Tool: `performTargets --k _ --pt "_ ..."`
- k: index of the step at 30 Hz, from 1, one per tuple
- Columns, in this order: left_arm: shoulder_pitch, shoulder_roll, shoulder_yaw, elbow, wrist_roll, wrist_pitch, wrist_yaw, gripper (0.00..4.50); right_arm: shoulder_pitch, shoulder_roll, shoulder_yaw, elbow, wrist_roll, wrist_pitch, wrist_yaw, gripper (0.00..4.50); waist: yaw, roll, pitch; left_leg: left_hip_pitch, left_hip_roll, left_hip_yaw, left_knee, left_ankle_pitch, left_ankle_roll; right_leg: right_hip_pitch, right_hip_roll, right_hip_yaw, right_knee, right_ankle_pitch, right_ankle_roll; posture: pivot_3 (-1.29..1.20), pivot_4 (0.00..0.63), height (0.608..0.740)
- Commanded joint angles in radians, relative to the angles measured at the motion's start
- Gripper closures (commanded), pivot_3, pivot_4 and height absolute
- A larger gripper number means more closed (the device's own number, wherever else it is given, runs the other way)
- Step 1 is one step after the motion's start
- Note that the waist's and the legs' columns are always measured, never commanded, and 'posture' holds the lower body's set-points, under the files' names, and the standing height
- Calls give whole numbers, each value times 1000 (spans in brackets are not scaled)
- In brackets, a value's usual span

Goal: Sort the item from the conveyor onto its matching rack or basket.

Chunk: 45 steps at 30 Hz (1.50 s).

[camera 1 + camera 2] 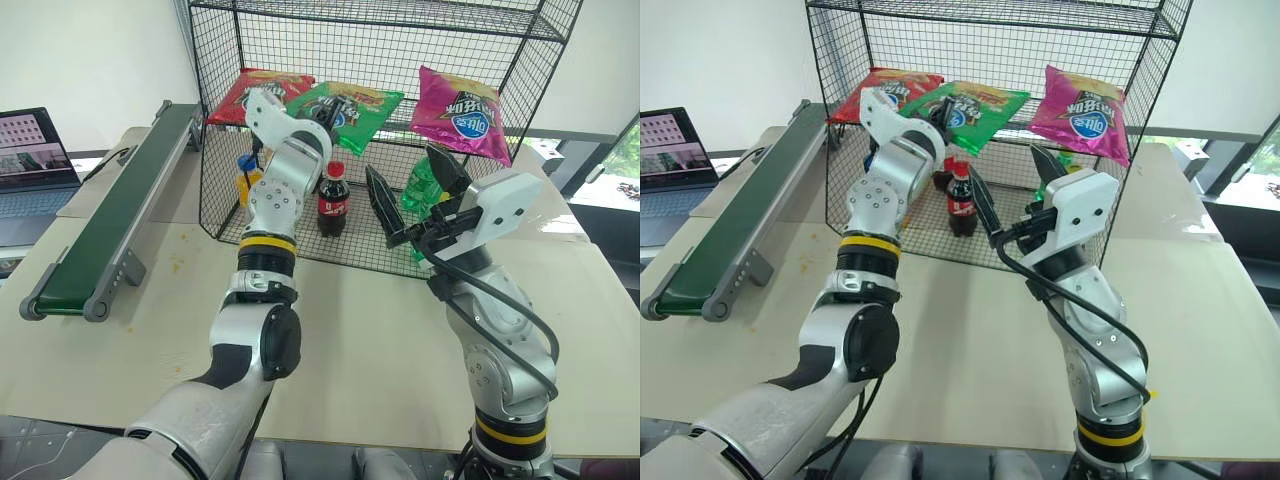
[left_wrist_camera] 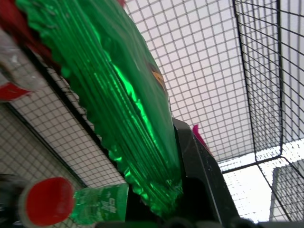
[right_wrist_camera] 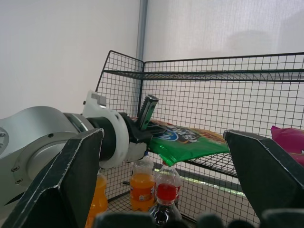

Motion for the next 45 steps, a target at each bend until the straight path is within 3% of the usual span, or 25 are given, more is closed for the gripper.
performTargets --k 1,4,7,16,24,32,36,45 --pt "-101 -130 -12 8 -12 -31 -33 4472 -8 1 -13 -35 -6 -22 -9 0 0 0 0 0 0 0 0 0 0 0 0 0 0 0 0 0 150 738" --pt "-103 -124 -11 30 -14 -38 -40 4472 -7 2 -14 -36 -9 -21 -10 0 -1 0 0 0 0 0 0 0 0 0 0 0 0 0 0 0 150 738" --pt "-102 -127 -4 32 -30 -34 -46 3663 -7 4 -14 -38 -10 -21 -9 0 -1 0 0 0 0 0 0 0 0 0 0 0 0 0 0 0 150 738" --pt "-24 -96 -77 -116 -61 174 -43 81 -1 3 -14 -40 -6 -20 -6 0 -1 0 0 0 0 0 0 0 0 0 0 0 0 0 0 0 150 738" --pt "89 44 -141 -331 -43 404 -41 81 -12 9 -17 -13 13 -29 12 0 -10 1 0 1 0 0 0 0 0 1 0 0 2 0 0 0 150 738" --pt "153 207 -216 -450 18 581 -141 81 -24 9 -20 11 30 -38 34 0 -12 2 1 1 0 -1 0 0 0 0 0 0 2 0 0 0 150 738" --pt "208 370 -354 -550 108 605 -406 81 -32 9 -17 29 38 -44 46 0 -15 4 2 2 0 -1 0 0 -1 0 0 0 3 0 0 0 150 738" --pt "338 677 -394 -634 218 543 -823 81 6 -30 -41 29 61 -38 104 0 -21 7 3 2 1 -1 -1 1 -2 0 0 0 3 -1 0 0 150 738"
